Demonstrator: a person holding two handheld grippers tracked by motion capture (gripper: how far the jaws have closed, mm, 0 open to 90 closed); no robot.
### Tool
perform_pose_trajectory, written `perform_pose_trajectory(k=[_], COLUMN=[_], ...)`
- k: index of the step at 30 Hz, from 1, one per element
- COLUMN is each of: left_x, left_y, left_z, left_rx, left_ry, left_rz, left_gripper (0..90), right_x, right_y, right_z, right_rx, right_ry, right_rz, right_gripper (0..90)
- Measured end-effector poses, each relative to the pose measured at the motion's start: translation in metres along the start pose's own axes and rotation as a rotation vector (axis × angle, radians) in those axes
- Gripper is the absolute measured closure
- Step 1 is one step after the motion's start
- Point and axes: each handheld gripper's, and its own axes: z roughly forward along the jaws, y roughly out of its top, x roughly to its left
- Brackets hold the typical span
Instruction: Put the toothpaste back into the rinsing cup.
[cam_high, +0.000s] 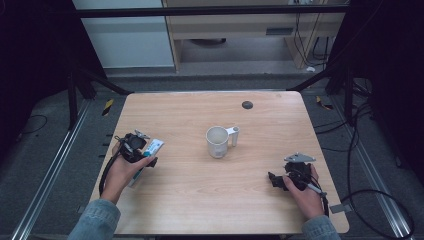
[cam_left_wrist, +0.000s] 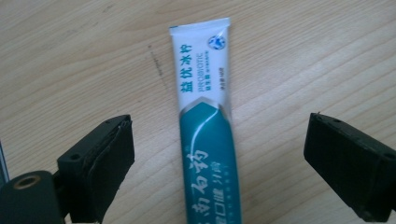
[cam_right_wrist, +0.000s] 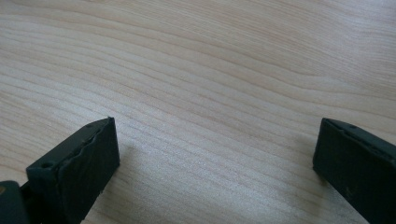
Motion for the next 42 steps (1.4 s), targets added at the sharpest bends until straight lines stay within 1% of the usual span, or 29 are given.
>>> perform_pose_trajectory(k=[4,5,6,8,9,10,12,15,18,19,21,25,32,33,34,35,38,42], left_x=[0.005,0.006,0.008,0.008,0.007,0.007,0.005,0.005,0.006,0.007,0.009,0.012,0.018,0.018,0.019,0.019,0.020,0.021], left_y=[0.001,0.002,0.003,0.006,0.008,0.009,0.012,0.015,0.019,0.019,0.020,0.020,0.020,0.020,0.021,0.021,0.023,0.025], left_z=[0.009,0.012,0.015,0.020,0.021,0.023,0.025,0.028,0.034,0.035,0.037,0.038,0.039,0.040,0.040,0.040,0.040,0.039], left_rx=[0.038,0.047,0.062,0.074,0.076,0.081,0.097,0.104,0.128,0.129,0.128,0.126,0.139,0.141,0.149,0.149,0.162,0.179], left_ry=[-0.008,-0.015,-0.017,-0.009,-0.002,-0.003,-0.006,-0.004,-0.012,-0.018,-0.028,-0.043,-0.085,-0.089,-0.092,-0.092,-0.109,-0.125], left_rz=[-0.004,-0.010,-0.006,-0.010,-0.008,-0.003,0.005,0.009,0.002,-0.004,-0.013,-0.025,-0.057,-0.058,-0.049,-0.049,-0.049,-0.047], left_gripper=[14.1,16.7,20.2,22.7,25.4,28.3,30.7,37.0,41.7,43.2,49.4,52.9,54.4,54.6,55.0,55.2,56.7,63.0], right_x=[0.000,0.000,0.000,0.000,0.000,0.000,0.000,0.000,0.000,0.000,0.000,0.000,0.000,0.000,0.000,0.000,0.000,0.000], right_y=[0.000,0.000,0.000,0.000,0.000,0.000,0.000,0.000,0.000,0.000,0.000,0.000,0.000,0.000,0.000,0.000,0.000,0.000], right_z=[0.000,0.000,0.000,0.000,0.000,0.000,0.000,0.000,0.000,0.000,0.000,0.000,0.000,0.000,0.000,0.000,0.000,0.000], right_rx=[0.000,0.000,0.000,0.000,0.000,0.000,0.000,0.000,0.000,0.000,0.000,0.000,0.000,0.000,0.000,0.000,0.000,0.000], right_ry=[0.000,0.000,0.000,0.000,0.000,0.000,0.000,0.000,0.000,0.000,0.000,0.000,0.000,0.000,0.000,0.000,0.000,0.000], right_rz=[0.001,0.000,0.000,0.000,0.000,0.000,0.000,-0.001,0.000,0.000,0.000,0.000,0.000,0.001,0.000,0.000,0.000,0.000], right_gripper=[0.7,0.7,0.7,0.7,0.7,0.7,0.7,0.7,0.7,0.7,0.7,0.7,0.6,0.7,0.7,0.7,0.7,0.7])
